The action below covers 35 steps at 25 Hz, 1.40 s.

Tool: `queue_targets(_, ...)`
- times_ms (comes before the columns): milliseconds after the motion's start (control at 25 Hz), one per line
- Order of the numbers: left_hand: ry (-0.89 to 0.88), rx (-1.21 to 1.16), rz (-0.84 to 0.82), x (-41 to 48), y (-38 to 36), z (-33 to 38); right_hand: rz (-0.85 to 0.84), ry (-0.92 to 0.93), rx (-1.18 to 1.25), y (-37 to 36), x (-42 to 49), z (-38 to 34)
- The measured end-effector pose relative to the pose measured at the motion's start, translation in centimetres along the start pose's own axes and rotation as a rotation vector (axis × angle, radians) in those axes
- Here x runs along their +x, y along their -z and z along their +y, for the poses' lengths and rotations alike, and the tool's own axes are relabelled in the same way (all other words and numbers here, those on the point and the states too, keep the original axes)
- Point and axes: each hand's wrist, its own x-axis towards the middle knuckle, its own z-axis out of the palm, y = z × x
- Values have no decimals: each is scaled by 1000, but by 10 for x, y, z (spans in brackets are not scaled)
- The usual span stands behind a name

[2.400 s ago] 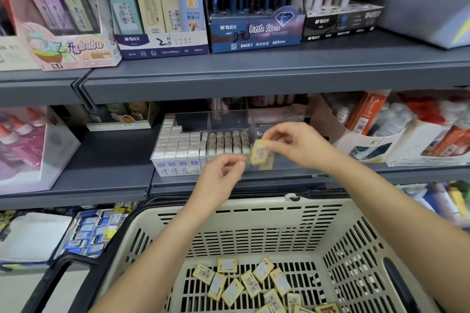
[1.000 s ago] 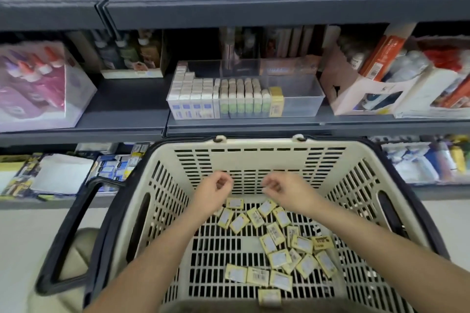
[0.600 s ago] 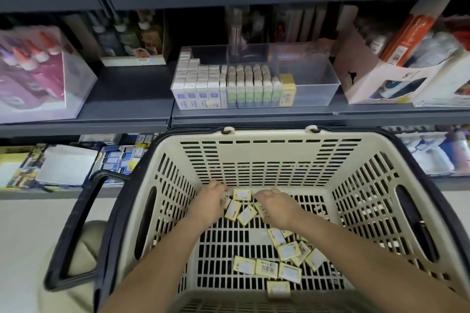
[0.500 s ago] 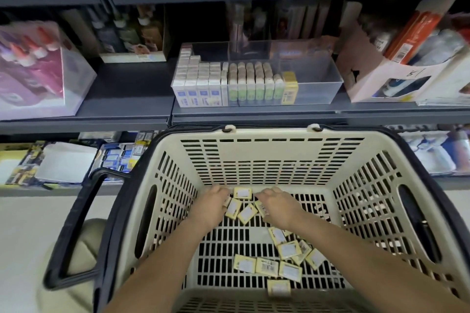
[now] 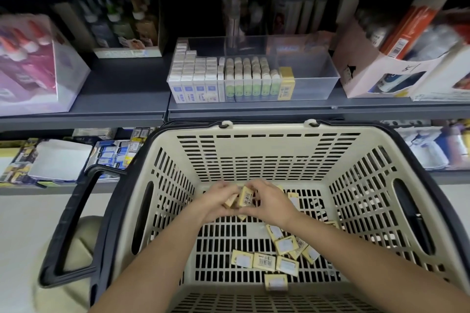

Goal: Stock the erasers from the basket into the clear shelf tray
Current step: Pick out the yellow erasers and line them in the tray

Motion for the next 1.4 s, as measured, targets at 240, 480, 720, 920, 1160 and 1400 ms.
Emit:
queue_targets(240,69,-198,-214,-7,7,4,65,36,74,-1,2,-10)
queue_targets(480,72,-166,-257,-5,5,-2,51,48,133,-9,4,-16)
queue_targets(720,44,-294,-19,-3,24,-9,-60,-77,-146,-17,10,6)
queue_targets(920,5,-354,54,-2,29,-10,-191,3,-408,-34,14,14)
queue_targets(1160,35,-371,63,1,34,-16,-230,95,-493,-22,17,25)
queue_targets(1400,20,-399,50,2,35,-17,-299,159,-595,-17,19,15)
